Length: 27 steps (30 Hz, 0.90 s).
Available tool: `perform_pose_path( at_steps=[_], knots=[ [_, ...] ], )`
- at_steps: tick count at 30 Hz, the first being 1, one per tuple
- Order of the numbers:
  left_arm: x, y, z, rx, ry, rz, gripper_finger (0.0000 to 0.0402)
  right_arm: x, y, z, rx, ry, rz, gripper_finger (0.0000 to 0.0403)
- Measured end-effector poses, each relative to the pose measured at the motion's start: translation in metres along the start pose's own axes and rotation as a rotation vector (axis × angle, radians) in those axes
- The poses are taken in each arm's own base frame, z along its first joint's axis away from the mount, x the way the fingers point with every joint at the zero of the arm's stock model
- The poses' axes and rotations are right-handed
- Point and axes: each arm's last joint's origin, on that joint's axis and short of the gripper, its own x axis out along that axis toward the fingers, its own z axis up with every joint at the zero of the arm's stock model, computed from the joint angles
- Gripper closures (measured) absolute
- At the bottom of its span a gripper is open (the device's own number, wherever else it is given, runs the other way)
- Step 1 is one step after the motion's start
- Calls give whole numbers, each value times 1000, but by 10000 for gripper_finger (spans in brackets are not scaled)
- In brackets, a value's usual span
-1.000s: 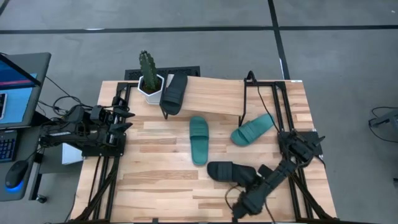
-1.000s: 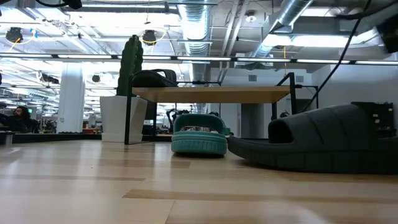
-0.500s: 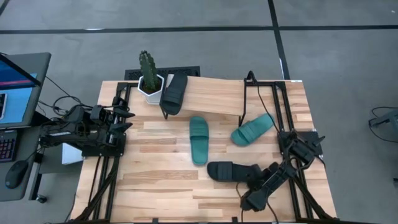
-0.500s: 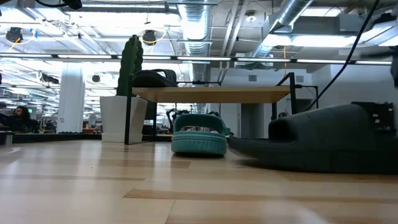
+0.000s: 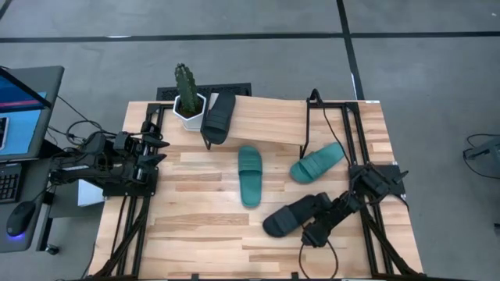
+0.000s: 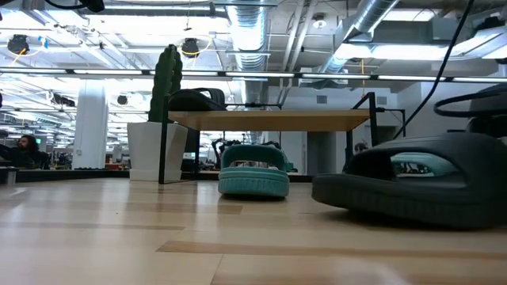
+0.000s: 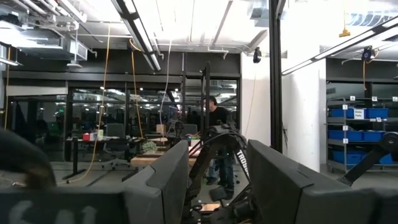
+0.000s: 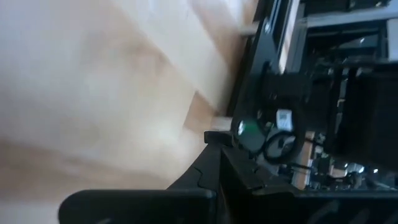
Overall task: Pick and place slides into the shelf
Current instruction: Put the black slides on the shelf
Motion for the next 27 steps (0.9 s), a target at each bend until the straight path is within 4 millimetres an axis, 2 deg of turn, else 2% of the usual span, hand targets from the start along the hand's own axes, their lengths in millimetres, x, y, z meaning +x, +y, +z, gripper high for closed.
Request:
perform_pose_path(
  at_steps=[8, 13, 19, 27],
  knots=[
    [0, 0, 0, 0, 0, 0, 250, 3, -1, 13, 33, -78, -19, 403],
    [0, 0, 0, 0, 0, 0, 250, 6, -7, 8, 111, -115, 17, 403],
    [0, 0, 0, 1, 0, 0, 250, 5, -36, -8, 330, -174, 124, 403],
    [0, 0, 0, 1, 1, 0, 250, -7, -73, -24, 443, -217, 330, 403]
  ],
)
